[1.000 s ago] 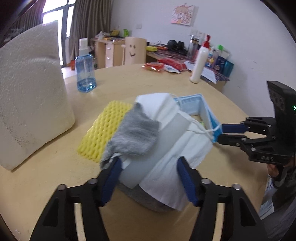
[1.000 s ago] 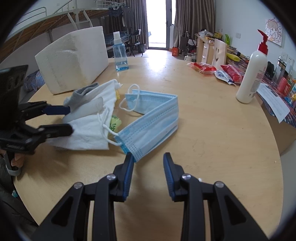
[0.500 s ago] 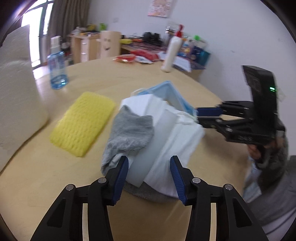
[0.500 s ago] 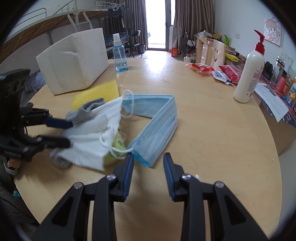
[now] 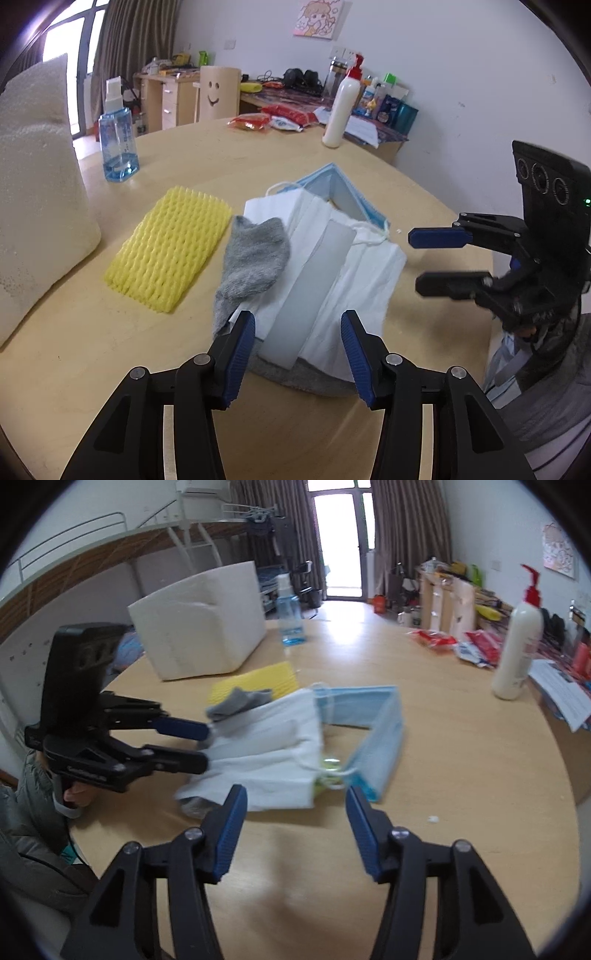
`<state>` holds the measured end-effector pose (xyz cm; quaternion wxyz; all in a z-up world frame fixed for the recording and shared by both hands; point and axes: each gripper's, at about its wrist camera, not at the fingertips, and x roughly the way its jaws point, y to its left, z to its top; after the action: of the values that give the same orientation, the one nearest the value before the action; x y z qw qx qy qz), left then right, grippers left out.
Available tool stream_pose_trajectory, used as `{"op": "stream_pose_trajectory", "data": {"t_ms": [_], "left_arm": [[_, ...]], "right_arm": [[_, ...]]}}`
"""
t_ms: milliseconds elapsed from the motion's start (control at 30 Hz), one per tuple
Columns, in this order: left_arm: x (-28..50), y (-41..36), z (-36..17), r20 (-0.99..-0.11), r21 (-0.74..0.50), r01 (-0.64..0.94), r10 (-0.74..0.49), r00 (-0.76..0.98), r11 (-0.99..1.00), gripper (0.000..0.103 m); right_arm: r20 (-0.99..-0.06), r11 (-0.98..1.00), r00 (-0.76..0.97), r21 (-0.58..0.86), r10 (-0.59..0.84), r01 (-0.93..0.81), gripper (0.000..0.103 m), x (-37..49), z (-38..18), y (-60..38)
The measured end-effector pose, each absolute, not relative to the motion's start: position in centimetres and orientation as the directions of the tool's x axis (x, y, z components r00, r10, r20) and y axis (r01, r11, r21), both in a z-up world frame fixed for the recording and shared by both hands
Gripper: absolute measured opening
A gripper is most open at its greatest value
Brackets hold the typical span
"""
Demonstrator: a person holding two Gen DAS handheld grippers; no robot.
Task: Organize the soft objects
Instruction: 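Close the left tool on the white translucent piece while the right tool approaches the white cloth, then grasp the white cloth wipe with the right tool and lift it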
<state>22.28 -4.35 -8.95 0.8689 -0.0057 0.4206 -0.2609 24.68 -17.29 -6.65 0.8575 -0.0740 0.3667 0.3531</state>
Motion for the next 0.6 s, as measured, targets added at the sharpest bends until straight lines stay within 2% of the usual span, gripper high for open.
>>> {"op": "stream_pose_trajectory", "data": {"t_ms": [100, 167, 233, 300, 367, 400, 433, 500, 533, 600], "left_arm": [[22.2, -4.5, -9.2, -0.738, -0.225, 0.455, -0.456, 0.497, 0.861, 0.048], [22.3, -4.5, -9.3, -0.742, -0.22, 0.452, -0.449, 0.498, 0.864, 0.036], [22.4, -4.3, -9.3, -0.742, -0.237, 0.448, -0.458, 0.489, 0.862, 0.034], [22.4, -4.2, -9.3, -0.739, -0.247, 0.452, -0.468, 0.484, 0.857, 0.025], [22.3, -4.5, -9.2, -0.737, -0.245, 0.46, -0.472, 0.483, 0.853, 0.023], [22.2, -4.6, -9.1, -0.736, -0.245, 0.464, -0.475, 0.482, 0.851, 0.022], [22.2, -4.7, -9.1, -0.736, -0.248, 0.468, -0.48, 0.478, 0.848, 0.02], [22.2, -4.7, -9.2, -0.738, -0.247, 0.467, -0.477, 0.478, 0.849, 0.019], [22.1, -4.8, -9.2, -0.742, -0.242, 0.466, -0.472, 0.477, 0.851, 0.019], [22.0, -5.0, -9.2, -0.741, -0.242, 0.475, -0.477, 0.472, 0.846, 0.019]], "right_arm": [[-0.698, 0.727, 0.46, 0.127, 0.548, -0.674, 0.06, 24.9, -7.4, -15.8], [-0.708, 0.721, 0.452, 0.117, 0.543, -0.683, 0.06, 25.2, -7.8, -14.9], [-0.711, 0.716, 0.449, 0.11, 0.541, -0.689, 0.061, 25.5, -8.0, -14.4], [-0.719, 0.709, 0.44, 0.103, 0.537, -0.697, 0.061, 25.4, -8.2, -14.1], [-0.723, 0.702, 0.43, 0.107, 0.541, -0.704, 0.058, 25.4, -8.4, -13.8], [-0.723, 0.701, 0.423, 0.117, 0.546, -0.704, 0.052, 25.4, -8.4, -13.9], [-0.727, 0.704, 0.416, 0.13, 0.547, -0.698, 0.037, 25.6, -8.5, -13.9], [-0.724, 0.713, 0.415, 0.152, 0.552, -0.684, 0.03, 25.7, -8.4, -14.3], [-0.72, 0.718, 0.412, 0.171, 0.559, -0.675, 0.019, 25.9, -8.4, -14.7], [-0.717, 0.723, 0.413, 0.182, 0.561, -0.666, 0.014, 25.9, -8.3, -15.0]]}}
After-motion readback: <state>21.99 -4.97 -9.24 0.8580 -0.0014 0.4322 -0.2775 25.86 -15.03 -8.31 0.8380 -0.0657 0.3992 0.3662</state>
